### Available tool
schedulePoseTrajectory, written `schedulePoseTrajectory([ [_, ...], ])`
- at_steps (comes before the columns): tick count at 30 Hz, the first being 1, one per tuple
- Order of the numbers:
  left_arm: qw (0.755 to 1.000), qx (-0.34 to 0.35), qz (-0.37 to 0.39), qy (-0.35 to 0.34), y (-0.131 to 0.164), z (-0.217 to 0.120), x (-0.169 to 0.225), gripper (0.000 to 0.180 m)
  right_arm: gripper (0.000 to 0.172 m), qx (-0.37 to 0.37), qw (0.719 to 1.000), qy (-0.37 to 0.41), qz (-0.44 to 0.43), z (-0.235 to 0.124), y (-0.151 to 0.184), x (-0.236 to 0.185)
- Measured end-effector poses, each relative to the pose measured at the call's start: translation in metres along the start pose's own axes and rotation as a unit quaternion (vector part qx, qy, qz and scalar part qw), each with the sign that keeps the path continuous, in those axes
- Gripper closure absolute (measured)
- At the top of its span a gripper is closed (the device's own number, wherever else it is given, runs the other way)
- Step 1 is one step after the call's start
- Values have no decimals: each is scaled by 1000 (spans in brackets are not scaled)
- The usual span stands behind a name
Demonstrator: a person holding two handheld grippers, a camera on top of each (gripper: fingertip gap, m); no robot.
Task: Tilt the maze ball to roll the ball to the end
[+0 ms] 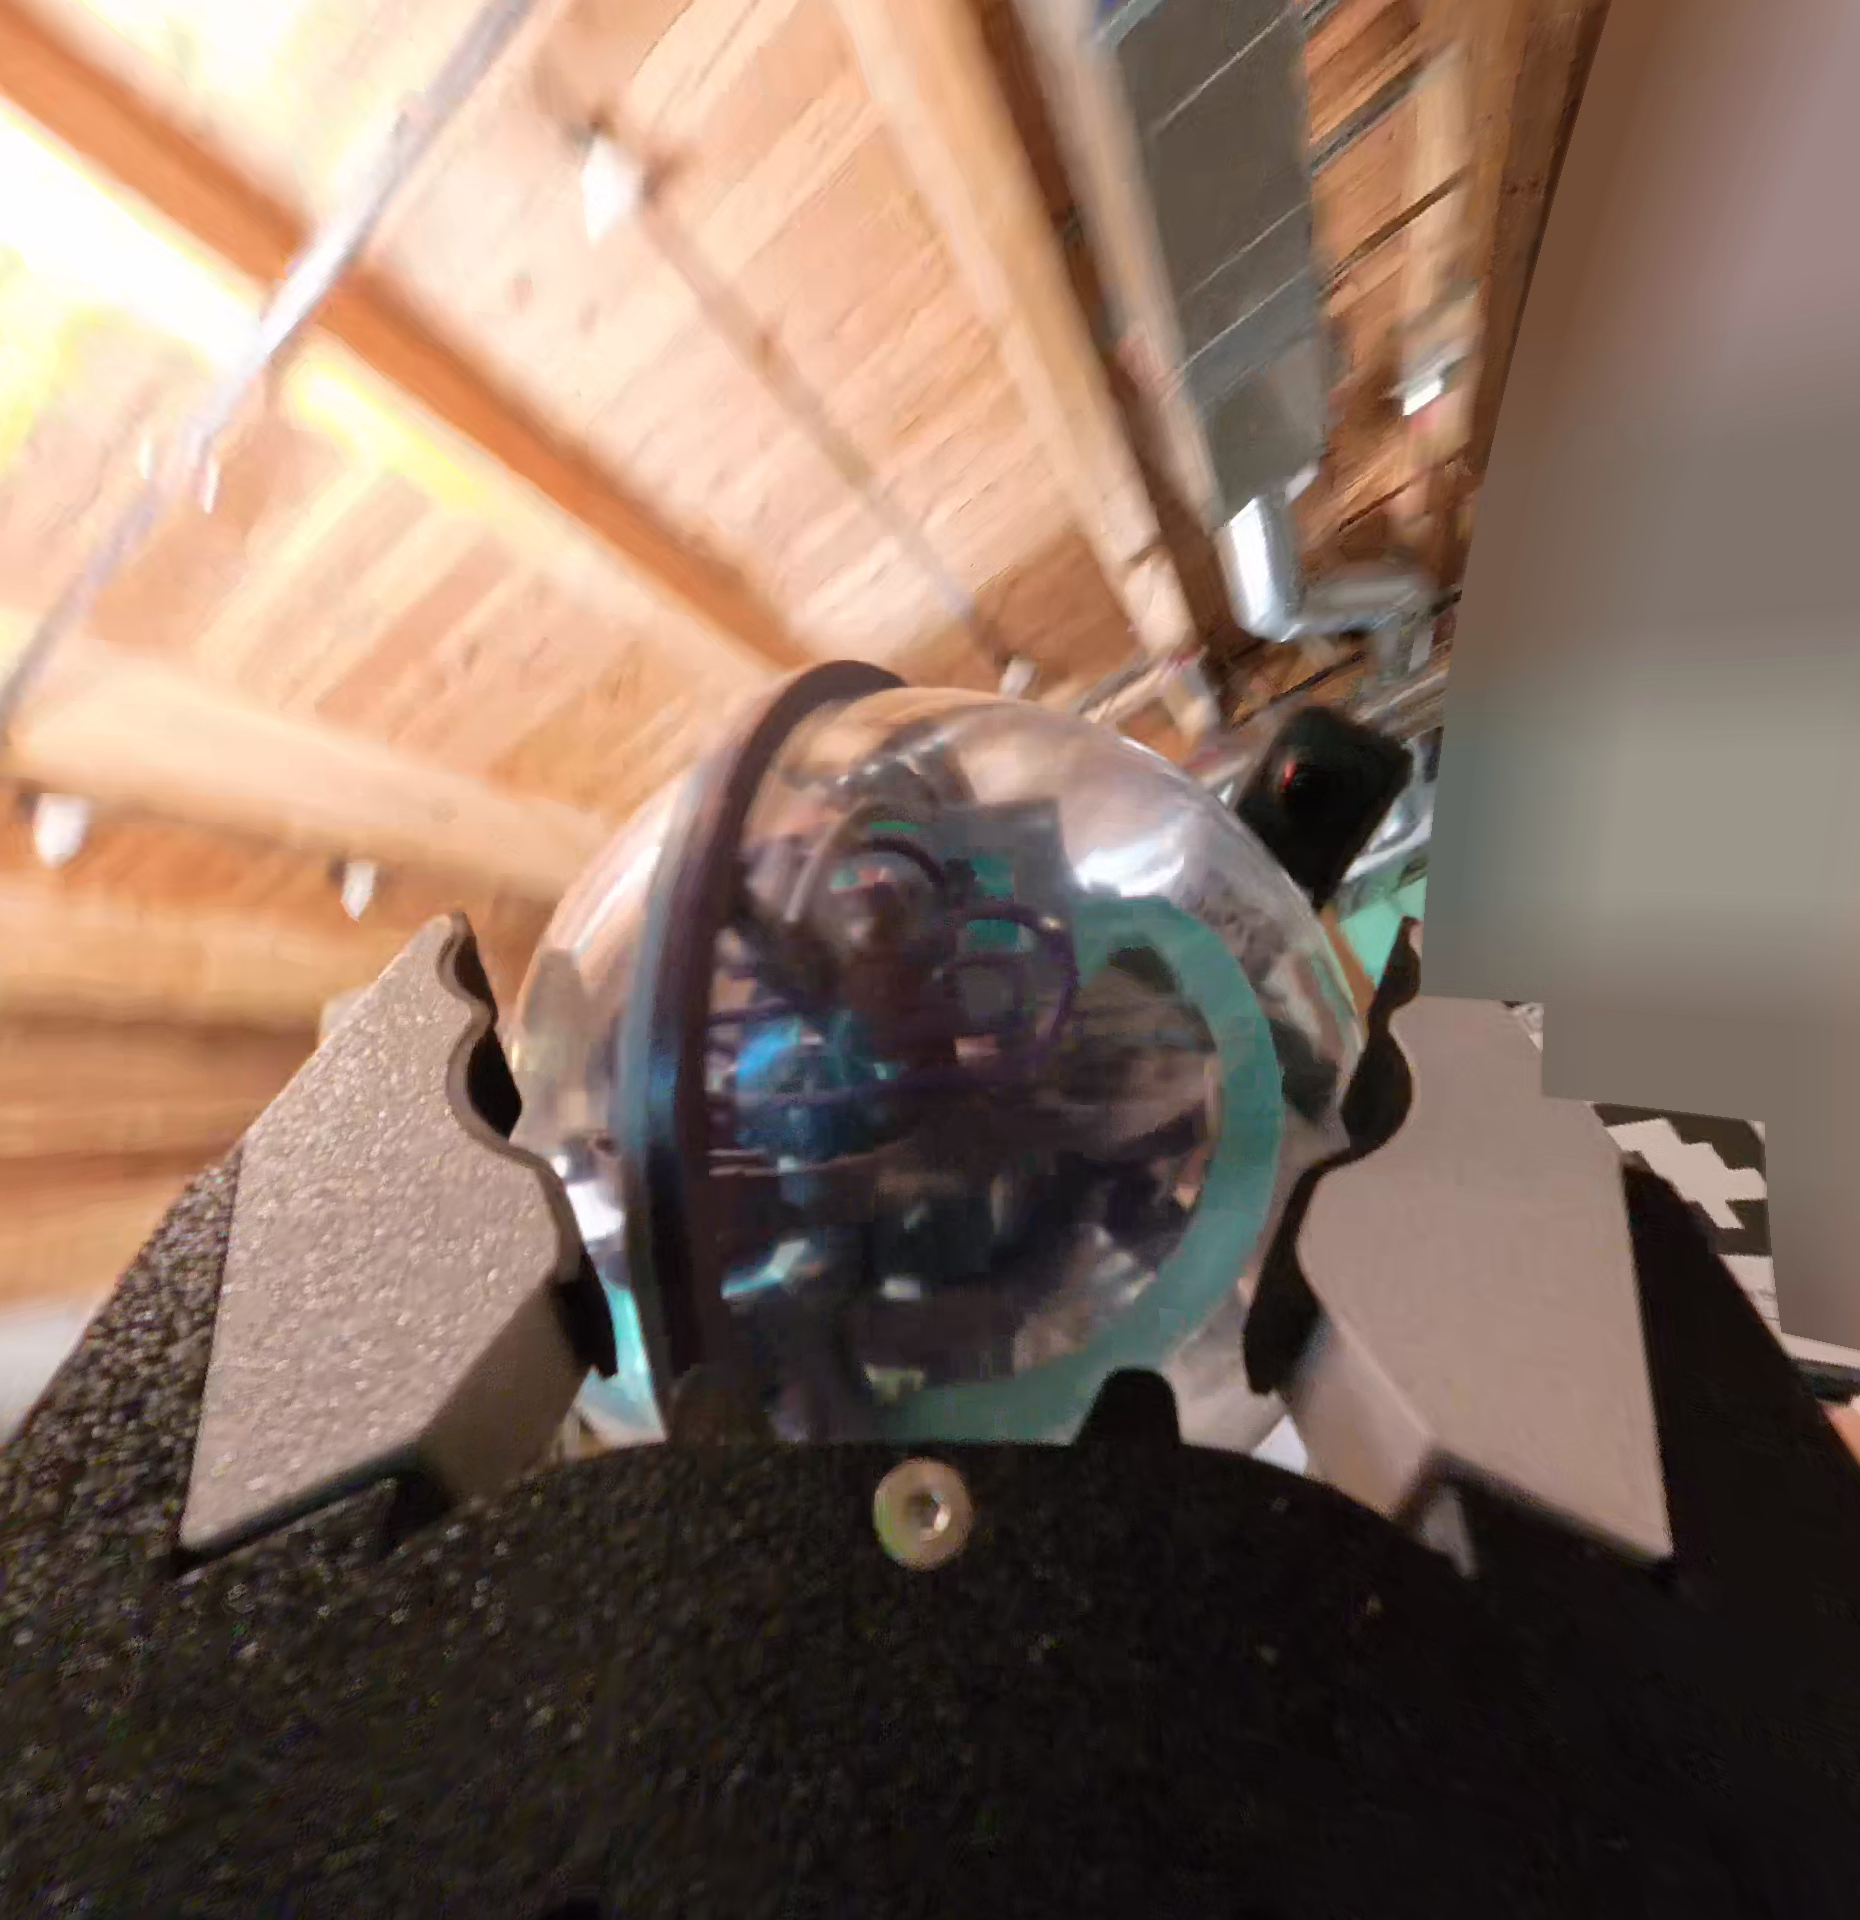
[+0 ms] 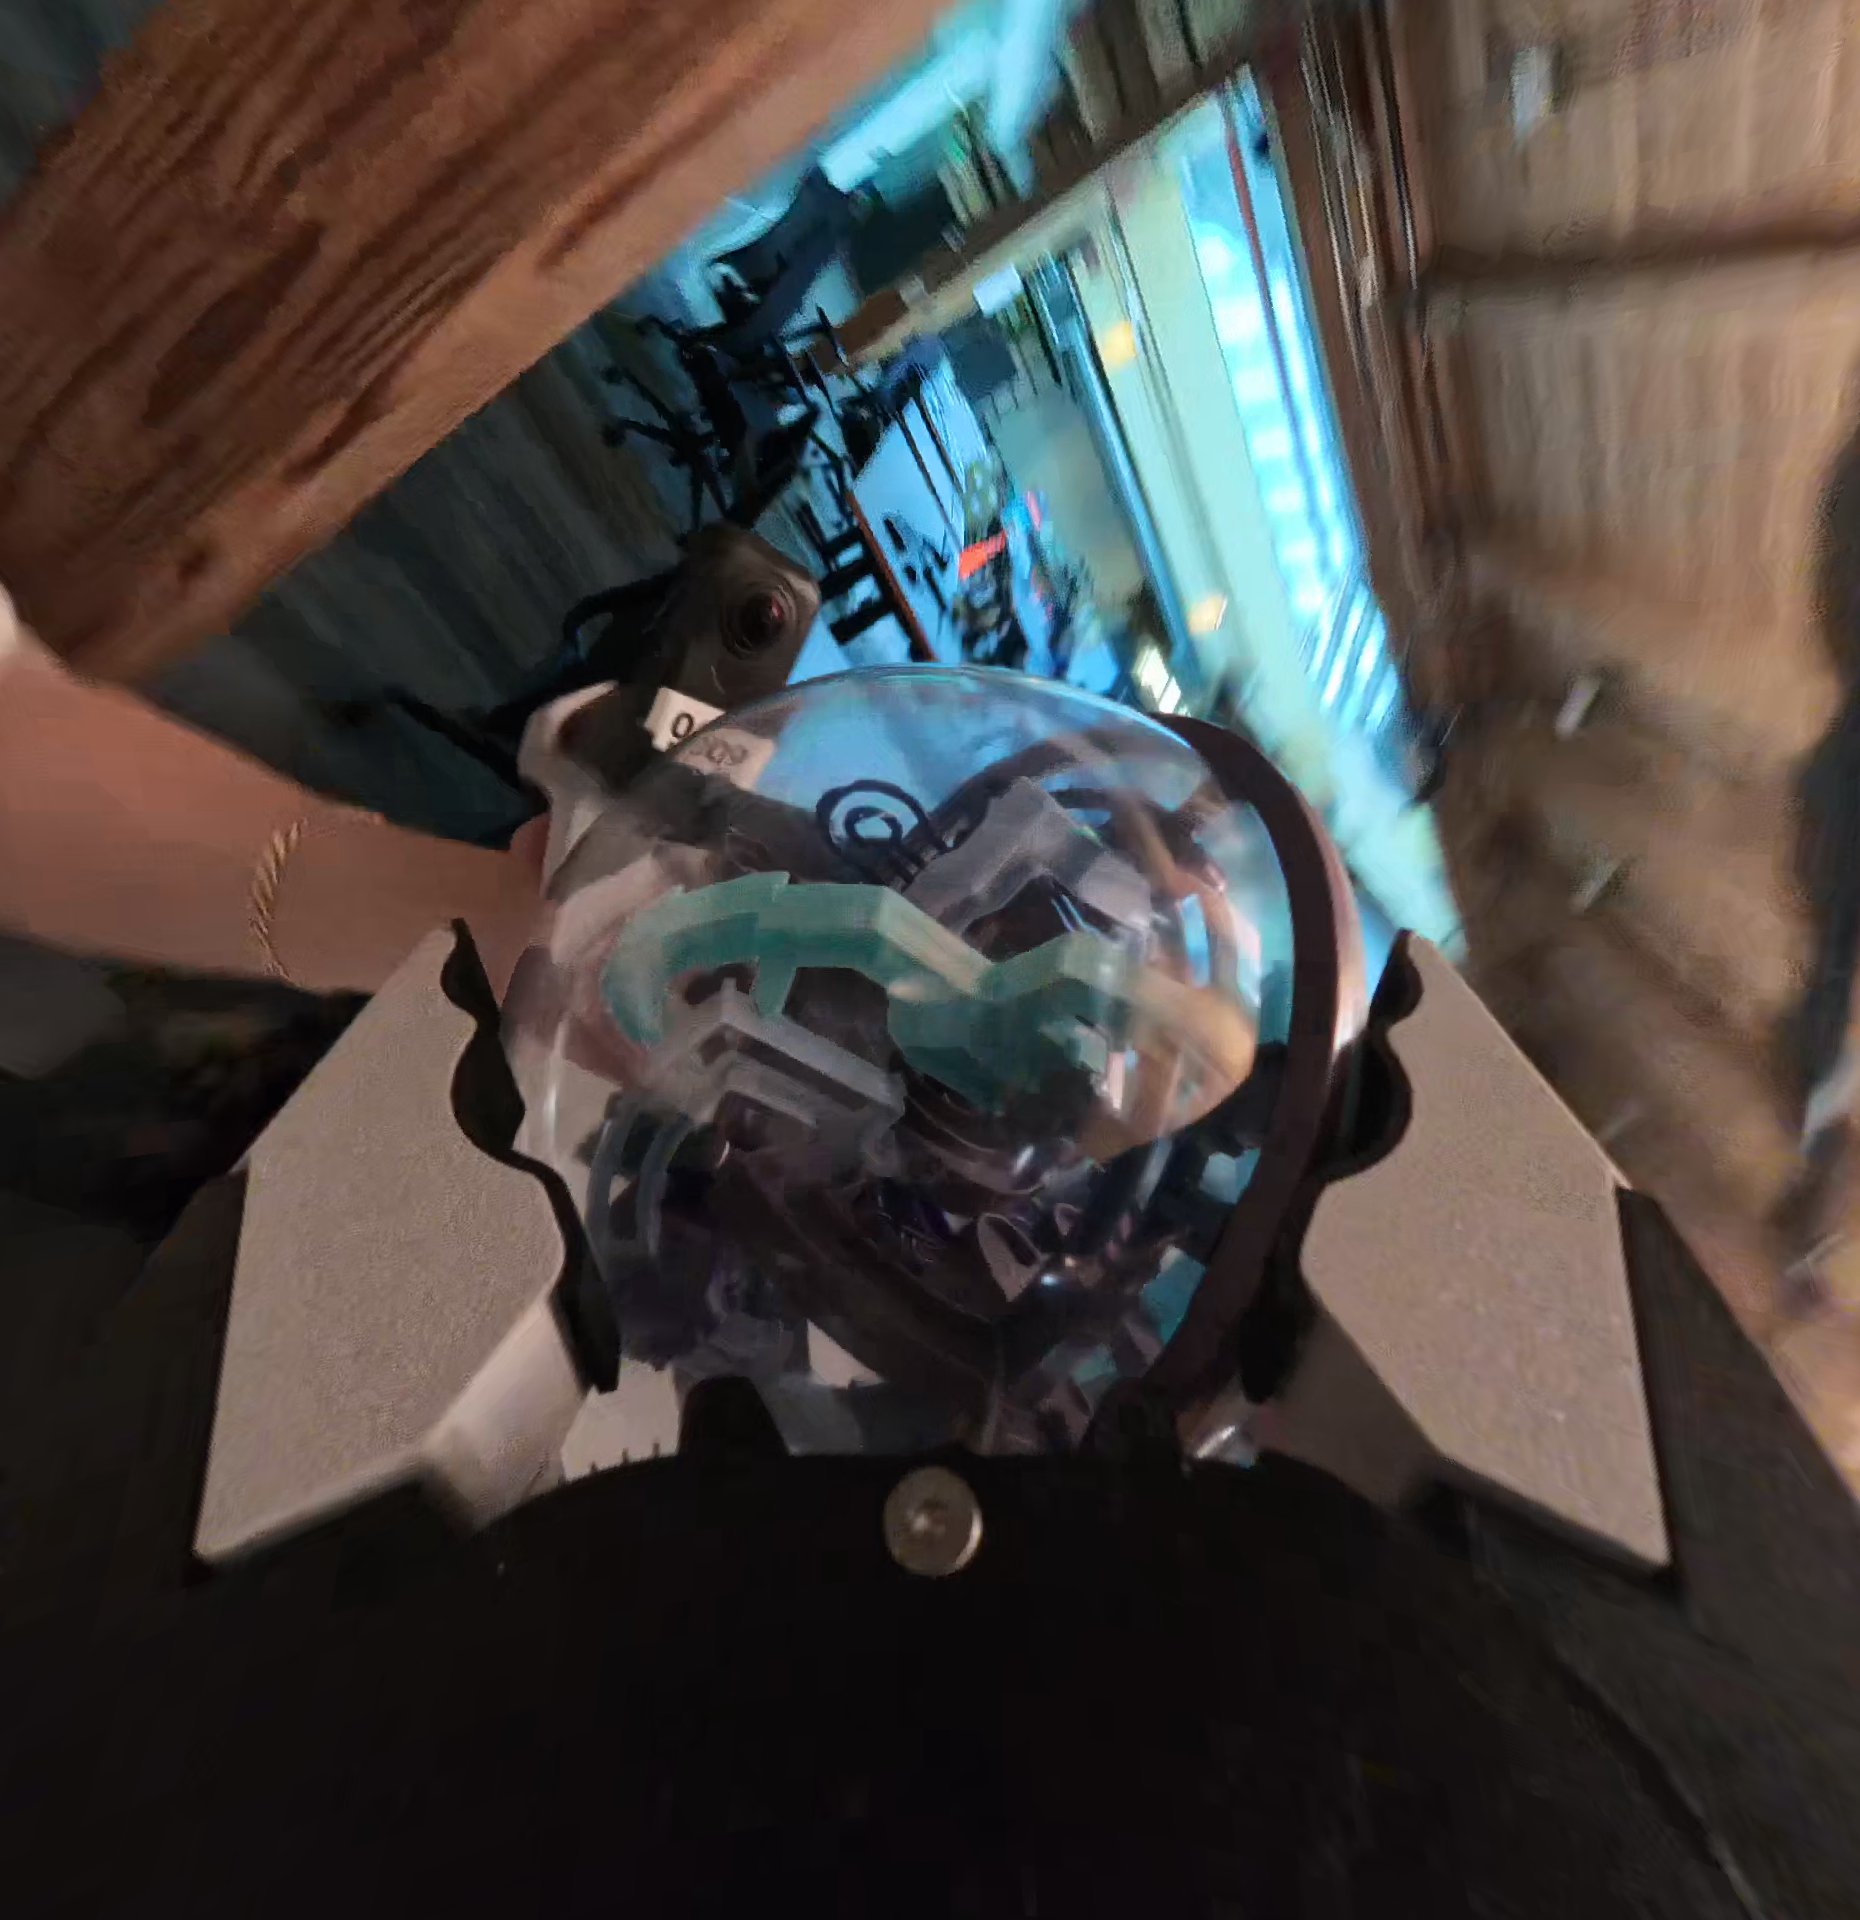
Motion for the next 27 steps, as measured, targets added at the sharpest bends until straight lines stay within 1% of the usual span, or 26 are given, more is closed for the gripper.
schedulePoseTrajectory([
  [1,996,-51,-62,-45,18,-1,-18,23,13,-47,992,5,115,5,22,15],
  [2,979,-85,-156,-104,40,-8,-40,24,14,-95,965,11,246,10,53,28],
  [3,949,-111,-252,-154,64,-19,-58,24,14,-141,921,22,362,13,84,34],
  [4,926,-123,-310,-174,83,-29,-68,23,15,-161,891,37,422,13,106,34],
  [5,919,-121,-330,-177,95,-37,-70,24,15,-167,883,54,435,11,118,30],
  [7,916,-114,-342,-178,109,-46,-66,24,14,-183,881,63,432,8,130,19],
  [9,915,-99,-343,-188,117,-51,-65,24,14,-191,879,57,433,6,139,16],
  [12,904,-99,-363,-201,128,-56,-70,24,14,-197,870,54,448,5,150,17],
  [15,920,-108,-326,-188,123,-52,-69,24,14,-162,890,58,422,4,143,19],
  [19,952,-103,-239,-161,103,-38,-59,24,14,-109,928,50,354,-1,118,21],
  [21,964,-98,-198,-145,90,-29,-52,24,14,-86,944,46,316,-3,101,22],
  [24,984,-88,-115,-109,65,-14,-36,24,14,-40,970,40,237,-7,70,21],
  [27,994,-80,-33,-74,44,0,-17,24,14,3,986,33,161,-14,43,16],
])
Point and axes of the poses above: each gripper's, where its closed fingertips meet, z out along the fingers, y out of its underside, x = y × z across the jaws, the point moved 2 cm from there along -z, back along the fingers, and after that the axes turned 12 degrees about y, right-handed, at the moved point
